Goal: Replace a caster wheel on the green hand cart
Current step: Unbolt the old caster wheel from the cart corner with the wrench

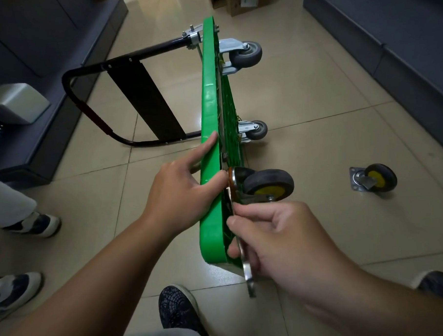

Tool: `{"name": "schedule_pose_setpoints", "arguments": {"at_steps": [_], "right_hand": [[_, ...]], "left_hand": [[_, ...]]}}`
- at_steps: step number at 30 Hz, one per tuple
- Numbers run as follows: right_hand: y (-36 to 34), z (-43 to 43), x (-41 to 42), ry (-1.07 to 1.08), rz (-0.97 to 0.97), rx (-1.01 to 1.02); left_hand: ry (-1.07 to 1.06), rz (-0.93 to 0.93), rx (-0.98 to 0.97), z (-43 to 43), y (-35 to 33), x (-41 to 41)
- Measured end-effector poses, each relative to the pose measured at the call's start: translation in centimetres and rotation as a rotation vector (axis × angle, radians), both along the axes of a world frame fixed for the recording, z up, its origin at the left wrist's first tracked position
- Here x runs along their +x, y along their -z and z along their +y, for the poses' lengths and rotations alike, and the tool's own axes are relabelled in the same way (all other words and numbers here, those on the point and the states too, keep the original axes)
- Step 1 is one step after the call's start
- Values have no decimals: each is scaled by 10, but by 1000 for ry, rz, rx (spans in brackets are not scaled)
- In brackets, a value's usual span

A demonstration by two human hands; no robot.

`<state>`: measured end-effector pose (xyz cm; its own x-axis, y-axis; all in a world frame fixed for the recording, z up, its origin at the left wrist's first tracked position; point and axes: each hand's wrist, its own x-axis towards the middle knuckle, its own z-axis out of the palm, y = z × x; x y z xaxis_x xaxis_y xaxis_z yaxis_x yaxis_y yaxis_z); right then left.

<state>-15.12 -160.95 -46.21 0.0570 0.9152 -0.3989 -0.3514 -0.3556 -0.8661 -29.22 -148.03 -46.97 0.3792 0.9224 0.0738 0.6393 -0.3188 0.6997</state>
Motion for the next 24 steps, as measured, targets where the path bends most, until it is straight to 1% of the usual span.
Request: {"name": "schedule_pose_setpoints", "arguments": {"at_steps": [4, 11, 16, 20, 24], "right_hand": [[25, -15, -6, 3, -97, 129], [87, -22, 1, -18, -424, 375], [116, -11, 12, 25, -658, 566], [124, 0, 14, 52, -732, 657], [125, -5, 12, 41, -718, 681]], "left_hand": [[7, 10, 20, -1, 0, 1], [6, -7, -17, -2, -2, 0], [13, -8, -32, -4, -3, 1], [20, 1, -29, -4, -3, 1], [10, 2, -22, -4, -4, 2]]}}
